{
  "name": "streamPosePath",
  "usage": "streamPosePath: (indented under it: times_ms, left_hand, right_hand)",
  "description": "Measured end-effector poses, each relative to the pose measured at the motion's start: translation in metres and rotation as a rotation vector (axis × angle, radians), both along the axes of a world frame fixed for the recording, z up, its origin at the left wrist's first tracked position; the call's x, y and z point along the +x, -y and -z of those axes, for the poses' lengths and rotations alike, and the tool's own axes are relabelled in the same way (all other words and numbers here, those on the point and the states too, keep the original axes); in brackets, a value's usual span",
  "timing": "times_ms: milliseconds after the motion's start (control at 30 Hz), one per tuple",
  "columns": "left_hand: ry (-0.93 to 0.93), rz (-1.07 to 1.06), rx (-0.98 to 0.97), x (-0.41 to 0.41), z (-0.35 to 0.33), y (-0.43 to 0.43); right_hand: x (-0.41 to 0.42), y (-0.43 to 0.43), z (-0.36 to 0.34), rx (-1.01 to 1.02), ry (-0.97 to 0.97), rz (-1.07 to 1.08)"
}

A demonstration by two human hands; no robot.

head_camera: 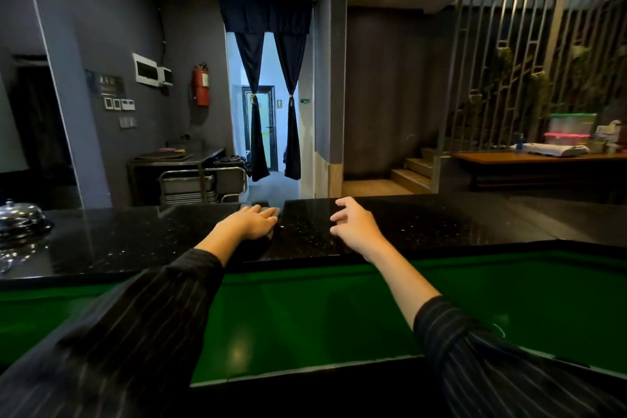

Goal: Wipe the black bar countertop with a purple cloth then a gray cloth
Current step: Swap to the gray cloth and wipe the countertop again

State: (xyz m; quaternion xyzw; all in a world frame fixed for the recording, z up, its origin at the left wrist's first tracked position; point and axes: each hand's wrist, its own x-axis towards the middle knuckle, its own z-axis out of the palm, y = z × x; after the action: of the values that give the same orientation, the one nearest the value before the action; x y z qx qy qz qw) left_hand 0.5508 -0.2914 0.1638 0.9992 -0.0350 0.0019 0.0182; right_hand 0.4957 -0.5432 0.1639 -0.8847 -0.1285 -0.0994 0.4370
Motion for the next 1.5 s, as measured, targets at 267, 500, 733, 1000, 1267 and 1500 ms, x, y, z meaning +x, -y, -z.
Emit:
streamPosePath:
  times_ms: [267, 500, 733, 1000, 1267, 1500]
  left_hand:
    - [-0.094, 0.174, -0.010, 0.026, -0.019, 0.105]
    - [-0.153, 0.308, -0.088, 0.032, -0.014, 0.096]
    - [-0.048, 0.199, -0.127, 0.002, -0.008, -0.033]
    - [0.019, -0.373, 0.015, -0.002, -0.004, -0.066]
    - [-0.087, 0.244, -0.055, 0.026, -0.012, 0.100]
    - [-0.098, 0.287, -0.180, -0.001, -0.012, 0.041]
  right_hand:
    - [-0.004, -0.013, 0.004, -0.239, 0.086, 0.048]
    - [0.002, -0.005, 0.006, -0.220, 0.124, 0.026]
    - [-0.020, -0.012, 0.000, -0.429, 0.207, 0.023]
    - [-0.026, -0.024, 0.004, -0.652, 0.374, 0.134]
    - [-0.032, -0.015, 0.008, -0.505, 0.507, 0.202]
    - [-0.037, -0.013, 0.004, -0.517, 0.457, 0.180]
